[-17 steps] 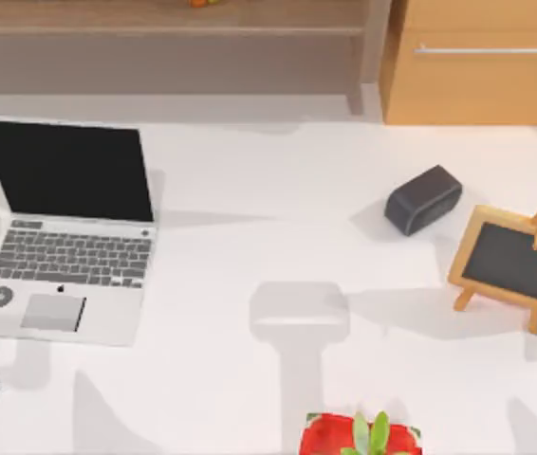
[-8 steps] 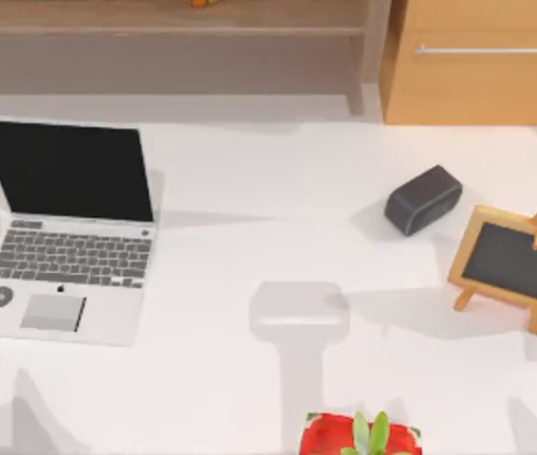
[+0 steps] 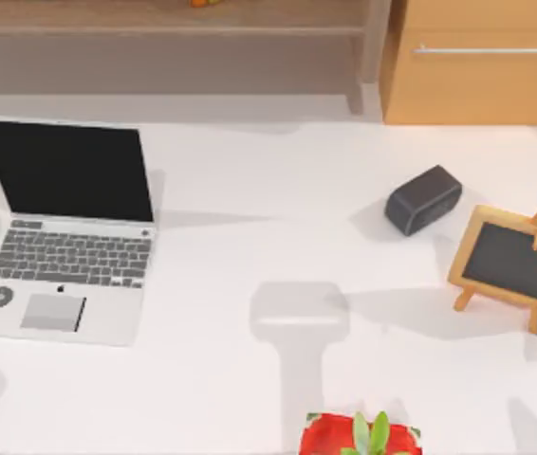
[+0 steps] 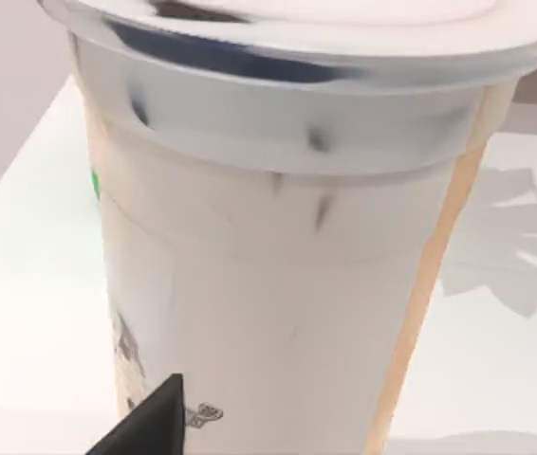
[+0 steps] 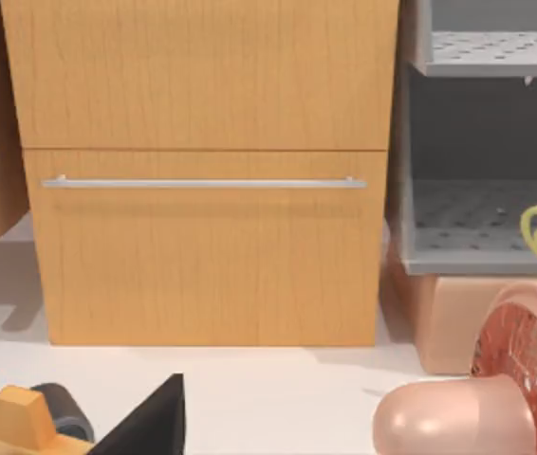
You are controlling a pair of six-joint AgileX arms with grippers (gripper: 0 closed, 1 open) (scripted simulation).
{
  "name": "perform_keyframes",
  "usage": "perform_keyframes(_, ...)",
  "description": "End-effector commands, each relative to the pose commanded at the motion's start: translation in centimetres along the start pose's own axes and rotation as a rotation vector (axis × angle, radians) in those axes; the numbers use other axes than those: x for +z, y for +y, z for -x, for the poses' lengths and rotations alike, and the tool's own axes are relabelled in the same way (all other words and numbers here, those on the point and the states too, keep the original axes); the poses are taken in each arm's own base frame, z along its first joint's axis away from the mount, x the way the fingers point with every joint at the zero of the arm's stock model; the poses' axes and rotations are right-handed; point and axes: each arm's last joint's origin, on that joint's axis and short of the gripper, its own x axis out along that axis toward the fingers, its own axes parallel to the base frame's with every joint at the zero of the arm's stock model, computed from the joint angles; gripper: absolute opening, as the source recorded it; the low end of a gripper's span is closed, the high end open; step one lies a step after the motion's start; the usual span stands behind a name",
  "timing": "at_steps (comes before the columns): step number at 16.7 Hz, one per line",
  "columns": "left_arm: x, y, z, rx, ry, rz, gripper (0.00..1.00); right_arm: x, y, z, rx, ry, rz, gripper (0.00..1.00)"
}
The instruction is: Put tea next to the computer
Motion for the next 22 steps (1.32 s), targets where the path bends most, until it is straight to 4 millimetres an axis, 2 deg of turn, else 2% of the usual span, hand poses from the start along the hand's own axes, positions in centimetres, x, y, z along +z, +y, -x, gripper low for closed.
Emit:
perform_keyframes(6, -0.8, 2.7, 1.4, -0.002, -0.078, -0.059, 1.0, 0.0, 0.0, 0.0, 0.0, 0.0, 0.0, 1.0)
perform_keyframes(14, -0.9, 2.9, 1.4, -0.005, -0.085, -0.065, 1.0, 0.0, 0.0, 0.0, 0.0, 0.0, 0.0, 1.0)
perform_keyframes(18, -0.4, 3.6, -0.7, -0.002, -0.086, -0.068, 1.0, 0.0, 0.0, 0.0, 0.0, 0.0, 0.0, 1.0)
perform_keyframes(22, -0.1, 3.3, -4.7, -0.003, -0.085, -0.069, 1.0, 0.0, 0.0, 0.0, 0.0, 0.0, 0.0, 1.0)
